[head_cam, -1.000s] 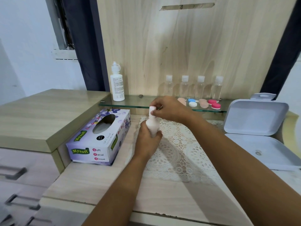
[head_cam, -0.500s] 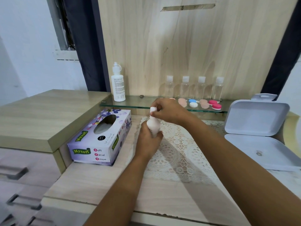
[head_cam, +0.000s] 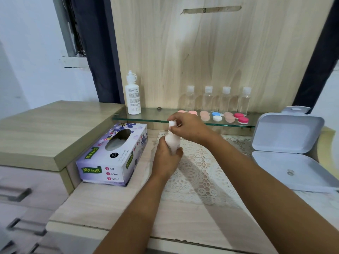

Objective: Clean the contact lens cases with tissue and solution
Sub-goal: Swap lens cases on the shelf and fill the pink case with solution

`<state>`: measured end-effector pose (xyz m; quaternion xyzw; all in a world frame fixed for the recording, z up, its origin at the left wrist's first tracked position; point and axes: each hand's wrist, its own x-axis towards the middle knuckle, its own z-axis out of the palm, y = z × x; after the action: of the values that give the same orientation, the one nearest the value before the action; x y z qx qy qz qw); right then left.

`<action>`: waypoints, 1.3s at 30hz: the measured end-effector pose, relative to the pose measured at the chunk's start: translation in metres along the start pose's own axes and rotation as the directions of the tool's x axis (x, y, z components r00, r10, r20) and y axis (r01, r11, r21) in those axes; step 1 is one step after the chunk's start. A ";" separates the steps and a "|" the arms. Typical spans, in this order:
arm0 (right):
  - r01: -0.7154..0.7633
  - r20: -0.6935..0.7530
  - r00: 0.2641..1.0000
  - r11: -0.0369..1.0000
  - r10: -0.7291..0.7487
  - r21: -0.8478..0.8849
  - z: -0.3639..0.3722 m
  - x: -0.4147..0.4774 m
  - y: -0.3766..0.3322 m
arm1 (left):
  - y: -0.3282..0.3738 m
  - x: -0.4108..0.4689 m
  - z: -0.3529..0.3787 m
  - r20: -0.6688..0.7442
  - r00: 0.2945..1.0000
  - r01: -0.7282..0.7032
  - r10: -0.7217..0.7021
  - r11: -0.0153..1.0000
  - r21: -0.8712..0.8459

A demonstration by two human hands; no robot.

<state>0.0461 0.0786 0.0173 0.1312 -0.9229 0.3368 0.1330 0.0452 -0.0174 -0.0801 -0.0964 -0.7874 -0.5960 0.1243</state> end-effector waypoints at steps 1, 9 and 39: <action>-0.005 -0.025 1.000 1.000 0.005 -0.007 0.001 0.001 0.000 | 0.000 0.000 0.000 0.001 1.000 0.003 -0.003 1.000 0.003; -0.029 -0.064 0.998 1.000 0.029 0.000 0.005 -0.006 0.003 | -0.002 0.001 0.000 0.004 1.000 0.003 -0.003 1.000 0.016; -0.153 -0.064 0.988 0.899 0.139 -0.410 0.018 -0.097 0.101 | 0.025 0.030 -0.023 -0.123 0.990 -0.046 0.066 0.987 0.155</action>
<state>0.1004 0.1564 -0.0877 0.0250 -0.9781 0.1447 0.1474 0.0262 -0.0329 -0.0417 -0.0703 -0.8180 -0.5354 0.1982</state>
